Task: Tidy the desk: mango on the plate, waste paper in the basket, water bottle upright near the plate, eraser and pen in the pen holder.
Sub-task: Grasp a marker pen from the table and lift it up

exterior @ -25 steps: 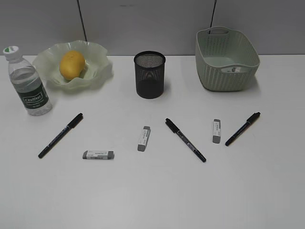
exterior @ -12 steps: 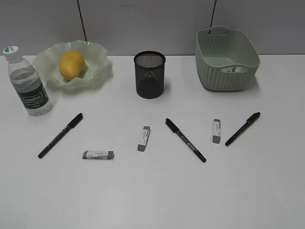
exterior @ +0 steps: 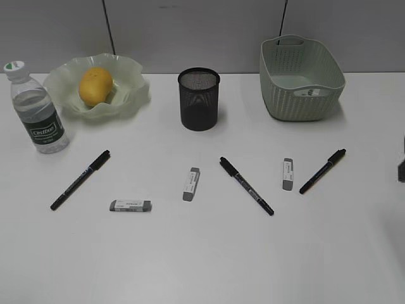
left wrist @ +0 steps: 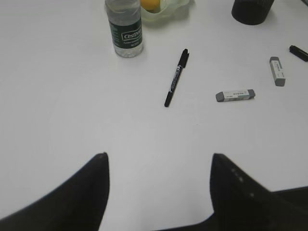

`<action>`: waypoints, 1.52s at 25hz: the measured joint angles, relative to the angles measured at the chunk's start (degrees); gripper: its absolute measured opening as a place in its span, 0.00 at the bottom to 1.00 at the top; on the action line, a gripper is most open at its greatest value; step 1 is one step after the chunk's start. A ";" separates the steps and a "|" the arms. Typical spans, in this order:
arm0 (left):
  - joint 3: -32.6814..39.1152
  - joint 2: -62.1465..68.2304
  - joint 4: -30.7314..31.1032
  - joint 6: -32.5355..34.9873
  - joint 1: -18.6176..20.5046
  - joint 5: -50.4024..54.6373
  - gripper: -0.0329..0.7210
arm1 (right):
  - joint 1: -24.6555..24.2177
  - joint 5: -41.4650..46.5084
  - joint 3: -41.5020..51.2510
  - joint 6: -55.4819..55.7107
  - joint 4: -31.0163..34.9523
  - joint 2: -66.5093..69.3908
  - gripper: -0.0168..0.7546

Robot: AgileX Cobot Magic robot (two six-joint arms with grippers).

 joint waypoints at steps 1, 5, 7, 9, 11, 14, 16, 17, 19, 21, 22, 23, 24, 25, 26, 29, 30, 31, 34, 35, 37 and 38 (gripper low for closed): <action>0.00 0.00 0.00 0.00 0.00 0.00 0.70 | 0.00 -0.09 -2.32 0.75 0.00 3.17 0.71; 0.00 0.00 0.00 0.00 0.00 0.00 0.70 | 0.00 -0.65 -11.33 5.38 0.00 16.15 0.71; 0.00 0.00 0.00 0.00 0.00 0.00 0.70 | 0.00 -0.54 -15.17 7.86 0.00 21.75 0.71; 0.00 0.00 0.00 0.00 0.00 0.00 0.70 | 0.00 -0.33 -18.91 10.43 0.00 26.24 0.71; 0.00 0.00 0.00 0.00 0.00 0.00 0.70 | 0.00 -0.08 -21.80 12.61 0.00 30.36 0.71; 0.00 0.00 0.00 0.00 0.00 0.00 0.70 | 0.00 0.34 -25.47 15.78 0.00 34.88 0.68; 0.00 0.00 0.00 0.00 0.00 0.00 0.70 | 0.00 0.40 -28.00 17.18 0.00 37.22 0.65; 0.00 0.00 0.00 0.00 0.00 0.00 0.70 | 0.00 0.40 -29.05 17.54 0.00 38.44 0.64; 0.00 0.00 0.00 0.00 0.00 0.00 0.70 | 0.00 0.99 -31.48 18.36 0.00 40.62 0.64; 0.00 0.00 0.00 0.00 0.00 0.00 0.70 | 0.00 2.18 -33.66 18.80 0.00 42.95 0.63; 0.00 0.00 0.00 0.00 0.00 0.00 0.70 | 0.00 2.98 -34.71 18.92 0.00 43.85 0.63; 0.00 0.00 0.00 0.00 0.00 0.00 0.70 | 0.00 3.64 -35.61 18.99 0.00 44.84 0.63; 0.00 0.00 0.00 0.00 0.00 0.00 0.70 | 0.00 3.90 -36.19 19.06 0.00 45.71 0.63; 0.00 0.00 0.00 0.00 0.00 0.00 0.70 | 0.00 4.09 -36.77 19.21 0.00 46.52 0.63; 0.00 0.00 0.00 0.00 0.00 0.00 0.70 | 0.00 4.07 -37.15 19.57 0.00 47.15 0.62; 0.00 0.00 0.00 0.00 0.00 0.00 0.70 | 0.00 4.07 -37.27 20.48 0.00 48.95 0.60; 0.00 0.00 0.00 0.00 0.00 0.00 0.70 | 0.00 4.00 -37.31 20.60 0.00 49.45 0.59; 0.00 0.00 0.00 0.00 0.00 0.00 0.70 | 0.00 4.01 -37.38 20.67 0.00 49.88 0.59; 0.00 0.00 0.00 0.00 0.00 0.00 0.70 | 0.00 3.58 -37.63 20.83 0.00 51.09 0.59; 0.00 0.00 0.00 0.00 0.00 0.00 0.70 | 0.00 3.38 -37.76 20.83 0.00 51.54 0.59; 0.00 0.00 0.00 0.00 0.00 0.00 0.70 | 0.00 3.17 -37.76 20.90 0.00 52.06 0.58; 0.00 0.00 0.00 0.00 0.00 -0.05 0.70 | 0.00 3.17 -37.76 21.11 0.00 52.37 0.58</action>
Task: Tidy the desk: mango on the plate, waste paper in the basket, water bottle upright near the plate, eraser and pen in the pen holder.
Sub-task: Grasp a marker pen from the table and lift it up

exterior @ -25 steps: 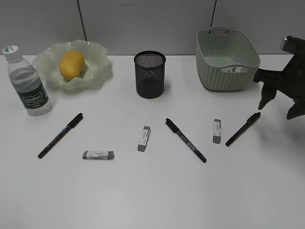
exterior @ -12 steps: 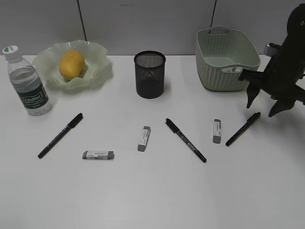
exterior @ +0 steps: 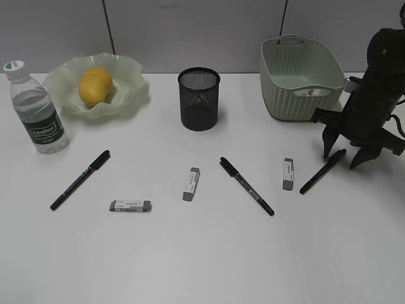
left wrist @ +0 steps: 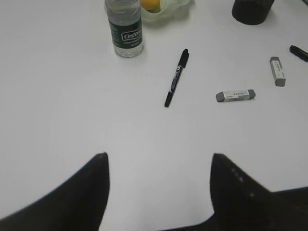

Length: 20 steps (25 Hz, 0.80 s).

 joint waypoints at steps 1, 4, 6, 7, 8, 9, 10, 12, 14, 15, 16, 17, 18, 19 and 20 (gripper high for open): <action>0.00 0.00 0.00 0.00 0.00 0.00 0.70 | 0.00 -0.01 0.00 0.12 0.00 0.15 0.57; 0.00 0.00 0.00 0.00 0.00 0.00 0.70 | 0.00 -0.01 -0.04 0.46 0.00 0.62 0.53; 0.00 0.00 0.00 0.00 0.00 0.00 0.70 | 0.00 -0.07 -0.16 0.55 0.00 0.68 0.48; 0.00 0.00 0.00 0.00 0.00 0.00 0.70 | 0.00 -0.07 -0.23 0.55 -0.05 0.73 0.45; 0.00 0.00 0.00 0.00 0.00 0.00 0.70 | 0.00 -0.07 -0.29 0.55 -0.05 0.73 0.41; 0.00 0.00 0.00 0.00 0.00 0.00 0.70 | 0.00 -0.07 -0.29 0.57 -0.05 0.79 0.37; 0.00 0.00 0.00 0.00 0.00 0.00 0.70 | 0.00 -0.07 -0.29 0.57 -0.05 0.79 0.33; 0.00 0.00 0.00 0.00 0.00 0.00 0.70 | 0.00 0.01 -0.29 0.51 -0.05 0.79 0.25; 0.00 0.00 0.00 0.00 0.00 0.00 0.70 | 0.00 0.01 -0.34 -0.23 -0.05 0.79 0.21; 0.00 0.00 0.00 0.00 0.00 0.00 0.70 | 0.00 0.01 -0.34 -0.69 -0.05 0.79 0.21; 0.00 0.00 0.00 0.00 0.00 0.00 0.70 | 0.00 0.01 -0.39 -1.41 -0.05 0.79 0.21; 0.00 0.00 0.00 0.00 0.00 0.00 0.70 | 0.00 0.09 -0.46 -2.34 -0.05 0.79 0.21; 0.00 0.00 0.00 0.00 0.00 0.00 0.70 | 0.00 0.30 -0.52 -3.14 -0.05 0.79 0.21; 0.00 0.00 0.00 0.00 0.00 0.00 0.70 | 0.00 0.86 -0.72 -4.14 -0.05 0.79 0.21; 0.00 0.00 0.00 0.00 0.00 0.00 0.70 | 0.00 1.57 -1.00 -5.37 -0.05 0.79 0.21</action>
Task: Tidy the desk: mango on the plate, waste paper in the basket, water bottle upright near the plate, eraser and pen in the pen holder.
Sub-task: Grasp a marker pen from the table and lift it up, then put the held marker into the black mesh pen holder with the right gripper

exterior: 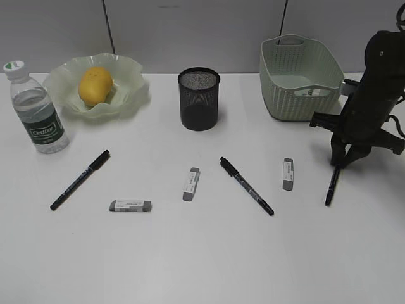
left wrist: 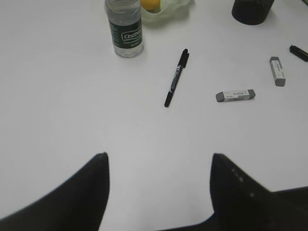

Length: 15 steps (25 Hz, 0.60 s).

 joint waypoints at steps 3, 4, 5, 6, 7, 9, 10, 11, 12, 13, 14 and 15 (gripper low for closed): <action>0.00 0.00 0.00 0.00 0.00 0.00 0.70 | 0.00 1.90 -0.86 -3.89 0.00 -0.79 0.21; 0.00 0.00 0.00 0.00 0.00 0.00 0.70 | 0.07 2.07 -0.99 -5.21 0.11 -1.59 0.21; 0.00 0.00 0.00 0.00 0.00 0.00 0.70 | 0.19 2.38 -1.00 -6.33 0.24 -2.69 0.21; 0.00 0.00 0.00 0.00 0.00 0.00 0.70 | 0.35 2.60 -1.00 -7.52 0.24 -3.78 0.21; 0.00 0.00 0.00 0.00 0.00 0.00 0.70 | 0.71 2.67 -1.00 -8.61 0.24 -5.24 0.21; 0.00 0.00 0.00 0.00 0.00 0.00 0.70 | 2.04 2.39 -1.11 -10.33 0.24 -8.05 0.21; 0.00 0.00 0.00 0.00 0.00 0.00 0.70 | 2.81 1.72 -1.17 -11.02 0.24 -9.58 0.21; 0.00 0.00 0.00 0.00 0.00 0.00 0.70 | 3.86 1.02 -1.53 -11.76 0.31 -10.95 0.21; 0.00 0.00 0.00 0.00 0.00 0.00 0.70 | 5.01 0.02 -1.95 -12.29 0.38 -11.95 0.21; 0.00 0.00 0.00 0.00 0.00 0.00 0.70 | 6.01 -1.29 -2.68 -12.74 0.44 -13.01 0.21; 0.00 0.00 0.00 0.00 0.00 0.00 0.70 | 7.23 -2.49 -3.62 -13.05 0.48 -13.85 0.21; 0.00 0.00 0.00 0.00 0.00 0.00 0.70 | 8.45 -3.92 -4.78 -13.26 0.48 -14.32 0.21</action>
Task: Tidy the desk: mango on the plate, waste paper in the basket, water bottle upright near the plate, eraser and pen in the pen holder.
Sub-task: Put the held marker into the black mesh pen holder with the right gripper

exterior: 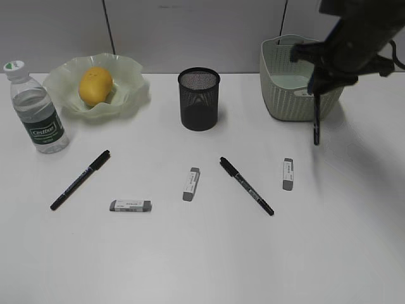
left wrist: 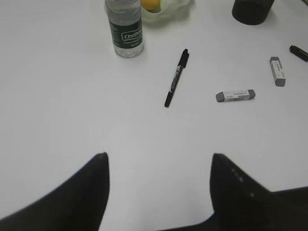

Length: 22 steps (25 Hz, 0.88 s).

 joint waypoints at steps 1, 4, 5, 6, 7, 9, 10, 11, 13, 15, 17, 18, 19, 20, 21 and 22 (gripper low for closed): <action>0.00 0.00 0.00 0.00 0.00 0.00 0.70 | 1.17 -1.26 -1.24 -0.19 0.00 -0.21 0.21; 0.00 0.00 0.00 0.00 0.00 0.00 0.70 | 4.40 -6.63 -4.97 -0.51 0.00 -0.34 0.21; 0.00 0.00 0.00 0.00 0.00 0.00 0.70 | 5.31 -9.42 -5.85 -0.62 0.00 -0.36 0.21; 0.00 0.00 0.00 0.00 0.00 0.00 0.70 | 6.34 -12.15 -6.42 -0.64 0.00 -0.40 0.21; 0.00 0.00 0.00 0.00 0.00 0.00 0.70 | 7.32 -15.74 -6.80 -0.76 0.00 -0.40 0.21; 0.00 0.00 0.00 0.00 0.00 0.00 0.70 | 9.02 -23.26 -6.94 -0.75 -0.51 -0.40 0.21; 0.00 0.00 0.00 0.00 0.00 0.00 0.70 | 9.88 -26.27 -6.94 -0.75 -0.63 -0.40 0.21; 0.00 0.00 0.00 0.00 0.00 0.00 0.70 | 10.69 -29.84 -6.94 -0.75 -1.16 -0.35 0.21; 0.00 0.00 0.00 0.00 0.00 0.00 0.70 | 11.95 -35.95 -6.94 -0.81 -2.54 0.06 0.21; 0.00 0.00 0.00 0.00 0.00 0.00 0.70 | 12.97 -41.60 -7.01 -0.81 -3.68 1.18 0.21; 0.00 0.00 0.00 0.00 0.00 0.00 0.70 | 13.56 -45.03 -7.01 -0.81 -3.94 3.11 0.21; 0.00 0.00 0.00 0.00 0.00 0.00 0.70 | 13.85 -46.28 -7.01 -0.81 -4.08 4.07 0.21; 0.00 0.00 0.00 0.00 0.00 0.00 0.70 | 14.01 -47.03 -7.01 -0.81 -4.48 5.32 0.21; 0.00 0.00 0.00 0.00 0.00 0.00 0.70 | 14.07 -47.54 -7.01 -0.81 -4.89 6.59 0.21; 0.00 0.00 0.00 0.00 0.00 0.00 0.70 | 14.11 -48.22 -7.01 -0.81 -5.18 7.86 0.21; 0.00 0.00 0.00 0.00 0.00 0.00 0.70 | 14.11 -48.90 -7.01 -0.81 -5.28 8.93 0.21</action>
